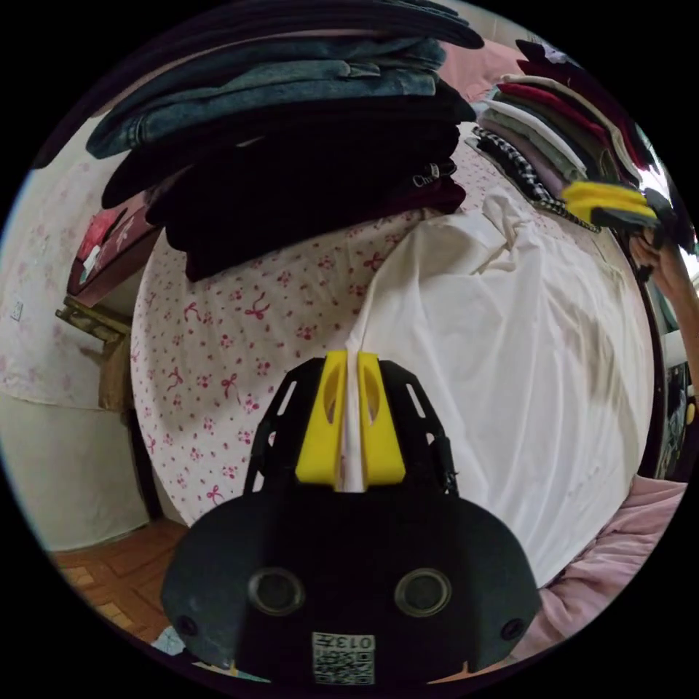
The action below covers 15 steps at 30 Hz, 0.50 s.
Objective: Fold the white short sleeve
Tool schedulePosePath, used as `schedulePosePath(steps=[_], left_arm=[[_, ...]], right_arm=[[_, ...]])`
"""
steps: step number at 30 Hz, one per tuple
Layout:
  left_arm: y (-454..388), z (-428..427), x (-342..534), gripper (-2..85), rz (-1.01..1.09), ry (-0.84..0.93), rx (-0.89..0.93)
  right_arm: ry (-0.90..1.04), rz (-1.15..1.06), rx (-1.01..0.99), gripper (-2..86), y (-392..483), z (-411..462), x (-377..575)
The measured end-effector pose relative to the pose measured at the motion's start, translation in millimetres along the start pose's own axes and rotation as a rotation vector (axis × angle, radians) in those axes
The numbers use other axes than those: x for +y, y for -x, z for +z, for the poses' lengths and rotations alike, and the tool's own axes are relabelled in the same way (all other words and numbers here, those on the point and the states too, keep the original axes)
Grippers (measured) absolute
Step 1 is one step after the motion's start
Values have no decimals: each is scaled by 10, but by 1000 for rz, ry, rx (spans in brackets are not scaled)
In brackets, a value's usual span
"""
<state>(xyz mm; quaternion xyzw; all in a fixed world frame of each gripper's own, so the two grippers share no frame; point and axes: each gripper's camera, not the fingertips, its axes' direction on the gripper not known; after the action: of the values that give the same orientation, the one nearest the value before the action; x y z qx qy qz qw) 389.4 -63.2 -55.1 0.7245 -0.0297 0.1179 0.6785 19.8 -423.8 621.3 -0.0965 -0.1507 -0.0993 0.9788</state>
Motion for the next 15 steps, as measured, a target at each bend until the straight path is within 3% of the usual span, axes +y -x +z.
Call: schedulePosePath(steps=[6,9,12,15], left_arm=[[133,-298,143,13,-39,-106,23],[200,-396,187,11,-39,-135,44],[249,-573,288,11,-45,-197,30],[284,-861,493,11,-116,-312,-80]], right_arm=[[197,-118,-54,86,367,971,-668],[349,-170,-50,52,470,1417,-651],[303,-215,-39,24,516,1387,-656],[120,-343,68,18,765,1190,-660]])
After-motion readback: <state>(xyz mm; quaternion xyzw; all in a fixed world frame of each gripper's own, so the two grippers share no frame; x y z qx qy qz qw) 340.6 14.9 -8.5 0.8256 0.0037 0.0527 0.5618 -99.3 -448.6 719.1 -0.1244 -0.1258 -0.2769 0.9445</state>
